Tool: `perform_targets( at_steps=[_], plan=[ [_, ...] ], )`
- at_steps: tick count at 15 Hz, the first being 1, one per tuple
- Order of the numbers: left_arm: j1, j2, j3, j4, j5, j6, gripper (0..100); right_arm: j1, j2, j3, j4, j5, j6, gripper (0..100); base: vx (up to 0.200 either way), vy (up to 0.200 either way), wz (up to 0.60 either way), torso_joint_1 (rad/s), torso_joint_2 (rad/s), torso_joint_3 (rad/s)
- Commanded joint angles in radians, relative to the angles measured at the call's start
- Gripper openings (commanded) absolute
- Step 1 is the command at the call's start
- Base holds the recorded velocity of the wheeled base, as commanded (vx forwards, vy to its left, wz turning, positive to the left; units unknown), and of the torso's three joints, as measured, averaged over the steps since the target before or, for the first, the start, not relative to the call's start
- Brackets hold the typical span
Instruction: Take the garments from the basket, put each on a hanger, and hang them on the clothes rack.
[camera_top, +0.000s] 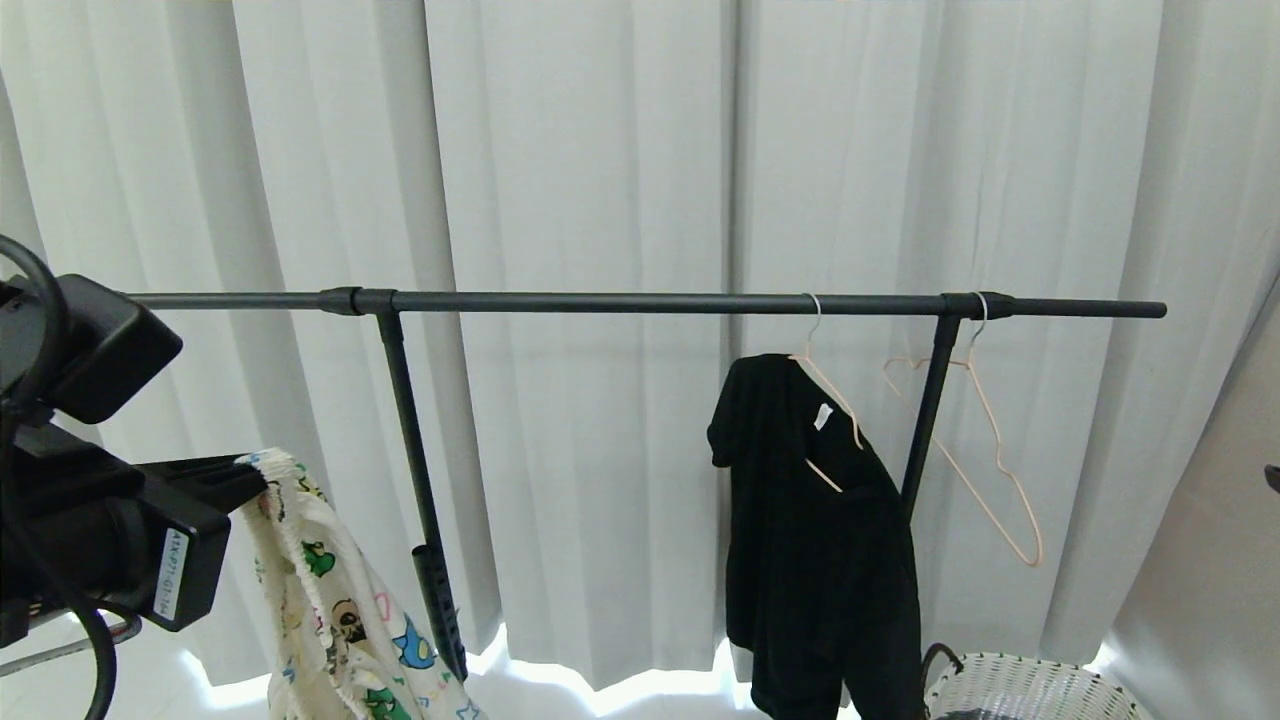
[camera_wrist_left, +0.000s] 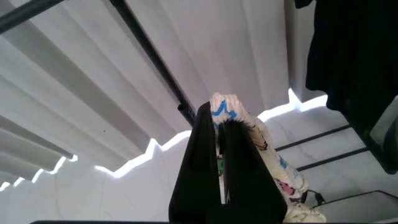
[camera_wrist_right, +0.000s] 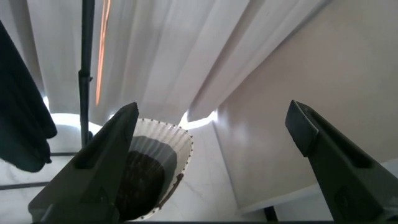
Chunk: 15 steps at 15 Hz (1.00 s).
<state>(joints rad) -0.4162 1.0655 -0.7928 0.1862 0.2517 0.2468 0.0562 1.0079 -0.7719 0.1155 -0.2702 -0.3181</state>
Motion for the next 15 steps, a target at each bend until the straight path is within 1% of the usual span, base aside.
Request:
perform_targets(
  at_steps=[1, 4, 8, 9, 11, 13, 15],
  plan=[
    [-0.001, -0.015, 0.001, -0.001, 0.0, 0.0, 0, 0.001, 0.0, 0.0, -0.004, 0.0, -0.001, 100, 0.2, -0.2, 0.0, -0.002, 0.0, -0.002],
    [-0.006, -0.035, 0.004, -0.001, 0.0, 0.0, 0, 0.002, 0.003, 0.0, -0.004, 0.003, -0.003, 100, 0.2, -0.2, 0.0, 0.01, 0.0, -0.002],
    [-0.009, -0.053, 0.01, -0.001, 0.0, -0.003, 0, 0.022, 0.034, -0.001, -0.01, 0.013, 0.001, 100, 0.0, 0.0, 0.0, 0.0, 0.0, 0.0],
    [-0.007, -0.055, 0.01, -0.001, 0.0, -0.004, 0, 0.024, 0.043, 0.0, -0.036, 0.055, 0.002, 100, 0.0, 0.0, 0.0, 0.0, 0.0, 0.0],
    [-0.007, -0.055, 0.009, -0.001, 0.0, -0.004, 0, 0.024, 0.063, -0.001, -0.051, 0.14, 0.002, 100, 0.0, 0.0, 0.0, 0.0, 0.0, 0.0],
    [-0.006, -0.047, 0.009, -0.001, -0.002, -0.008, 0, 0.024, 0.09, 0.0, -0.051, 0.189, 0.007, 100, 0.0, 0.0, 0.0, 0.0, 0.0, 0.0],
    [-0.004, -0.049, 0.014, -0.001, -0.002, -0.008, 0, 0.027, 0.121, 0.0, -0.051, 0.246, 0.024, 100, 0.2, 0.0, 0.0, -0.002, 0.0, 0.002]
  ],
)
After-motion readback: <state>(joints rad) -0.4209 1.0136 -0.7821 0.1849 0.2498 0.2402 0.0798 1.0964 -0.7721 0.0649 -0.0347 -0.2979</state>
